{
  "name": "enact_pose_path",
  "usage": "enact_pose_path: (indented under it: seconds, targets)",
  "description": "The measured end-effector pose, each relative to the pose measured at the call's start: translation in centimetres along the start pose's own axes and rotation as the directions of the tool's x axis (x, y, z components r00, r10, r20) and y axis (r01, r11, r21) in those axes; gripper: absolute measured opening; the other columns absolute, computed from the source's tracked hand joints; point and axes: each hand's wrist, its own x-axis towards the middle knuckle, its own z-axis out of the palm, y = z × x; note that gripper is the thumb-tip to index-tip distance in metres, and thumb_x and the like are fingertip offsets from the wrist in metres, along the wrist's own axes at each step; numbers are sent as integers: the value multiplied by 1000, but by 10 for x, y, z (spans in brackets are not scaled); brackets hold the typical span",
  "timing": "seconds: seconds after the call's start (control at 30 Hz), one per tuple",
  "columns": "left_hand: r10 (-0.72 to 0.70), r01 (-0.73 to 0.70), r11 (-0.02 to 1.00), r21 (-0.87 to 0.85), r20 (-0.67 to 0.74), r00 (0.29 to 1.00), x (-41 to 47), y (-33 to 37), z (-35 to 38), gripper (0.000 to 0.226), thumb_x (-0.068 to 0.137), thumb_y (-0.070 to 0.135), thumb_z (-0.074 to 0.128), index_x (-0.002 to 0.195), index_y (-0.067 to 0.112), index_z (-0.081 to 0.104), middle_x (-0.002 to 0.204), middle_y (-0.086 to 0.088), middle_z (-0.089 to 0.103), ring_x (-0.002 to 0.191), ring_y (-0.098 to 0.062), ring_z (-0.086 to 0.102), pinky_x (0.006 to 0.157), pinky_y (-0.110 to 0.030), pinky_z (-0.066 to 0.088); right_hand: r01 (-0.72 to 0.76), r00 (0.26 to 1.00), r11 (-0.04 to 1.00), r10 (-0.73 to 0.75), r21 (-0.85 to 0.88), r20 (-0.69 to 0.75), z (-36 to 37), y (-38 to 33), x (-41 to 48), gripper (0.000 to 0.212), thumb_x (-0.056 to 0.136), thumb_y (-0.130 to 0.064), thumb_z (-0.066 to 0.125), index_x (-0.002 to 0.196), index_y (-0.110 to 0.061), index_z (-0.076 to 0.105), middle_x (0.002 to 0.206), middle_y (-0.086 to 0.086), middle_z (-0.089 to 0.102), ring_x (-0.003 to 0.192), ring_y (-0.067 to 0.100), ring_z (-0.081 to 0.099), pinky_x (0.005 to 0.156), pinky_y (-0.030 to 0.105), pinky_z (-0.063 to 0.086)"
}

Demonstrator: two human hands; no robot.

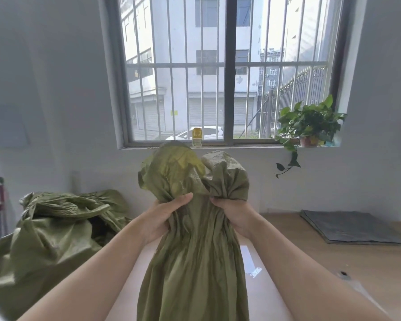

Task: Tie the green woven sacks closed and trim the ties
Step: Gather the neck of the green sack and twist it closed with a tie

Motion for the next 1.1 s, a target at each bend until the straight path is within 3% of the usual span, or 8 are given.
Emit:
enact_pose_path:
  seconds: [0.2,0.3,0.37,0.53,0.67,0.77,0.97,1.1]
  targets:
    - [131,-126,991,39,-169,977,13,-2,10,30,94,15,72,122,20,65,111,0,79,100,-15,76,79,-31,57,-6,996,998,1,-61,-92,5,2,8,36,100,-13,67,134,-4,62,115,8,71,105,25,69,94,39,55]
    - [174,-164,984,70,-188,967,18,-7,9,29,97,15,69,125,22,64,118,-2,76,107,-17,73,87,-33,57,7,996,989,-21,-145,-92,9,1,8,39,101,-16,64,138,-4,58,120,9,68,111,27,66,99,38,53]
    - [195,-182,980,81,-203,960,21,-10,8,24,100,15,64,123,22,66,119,-2,76,111,-19,72,93,-36,55,12,998,976,-26,-216,-61,11,0,8,41,104,-25,61,141,-8,57,123,7,67,114,26,64,101,36,51]
    - [227,-205,972,117,-223,948,22,-8,13,19,105,13,55,107,26,69,99,7,80,98,-13,74,82,-30,55,-48,998,944,28,-326,-64,20,3,16,66,95,-54,58,147,-14,54,138,8,64,125,28,61,112,44,47]
    - [207,-159,967,199,-248,946,28,-6,14,26,100,15,54,121,17,69,112,-8,77,107,-25,72,97,-46,58,-36,999,943,26,-332,-32,30,5,21,68,82,-56,53,136,-17,63,130,7,69,117,26,66,109,46,51]
    - [205,-135,943,304,-213,955,32,-4,15,45,76,14,53,118,15,68,108,-12,76,104,-31,72,97,-52,57,-50,997,944,68,-326,44,37,5,19,66,77,-63,57,125,-20,70,119,4,75,110,23,71,105,44,54]
    - [197,-129,871,475,-97,975,36,-1,16,55,76,14,54,130,17,61,118,-6,72,109,-20,69,101,-43,56,15,994,973,9,-228,105,37,9,22,47,80,-55,67,113,-22,76,110,4,79,106,23,74,104,48,55]
    - [126,-103,796,596,2,992,35,-2,20,31,90,1,59,106,27,68,103,6,74,91,2,71,76,-13,55,7,976,983,33,-183,217,39,9,21,58,76,-55,80,123,-22,73,111,3,80,108,18,75,106,42,54]
